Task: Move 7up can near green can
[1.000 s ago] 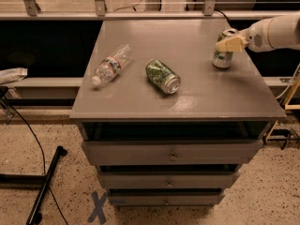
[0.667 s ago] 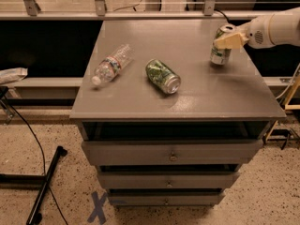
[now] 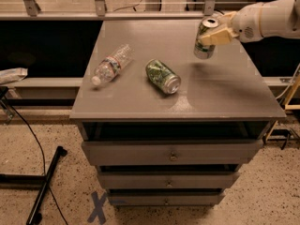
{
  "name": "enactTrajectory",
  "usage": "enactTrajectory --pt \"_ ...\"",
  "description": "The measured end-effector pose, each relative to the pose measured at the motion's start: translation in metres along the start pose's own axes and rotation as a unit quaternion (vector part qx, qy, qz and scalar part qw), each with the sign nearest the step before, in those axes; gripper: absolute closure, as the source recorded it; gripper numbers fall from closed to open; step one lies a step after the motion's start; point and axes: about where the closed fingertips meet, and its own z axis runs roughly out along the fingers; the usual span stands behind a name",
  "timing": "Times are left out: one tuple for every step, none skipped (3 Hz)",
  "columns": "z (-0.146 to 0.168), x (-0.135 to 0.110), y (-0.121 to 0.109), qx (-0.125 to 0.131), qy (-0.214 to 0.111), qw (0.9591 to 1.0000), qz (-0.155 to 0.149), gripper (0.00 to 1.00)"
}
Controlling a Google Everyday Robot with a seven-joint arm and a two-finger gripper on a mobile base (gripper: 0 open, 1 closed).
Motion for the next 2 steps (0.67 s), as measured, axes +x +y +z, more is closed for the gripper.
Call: enactTrajectory --pt "0.013 -0.008 0.027 -0.054 -0.013 0.9984 -0.013 1.0" --pt "0.029 -0.008 0.054 -0.124 -0.02 0.9921 0.0 1.0"
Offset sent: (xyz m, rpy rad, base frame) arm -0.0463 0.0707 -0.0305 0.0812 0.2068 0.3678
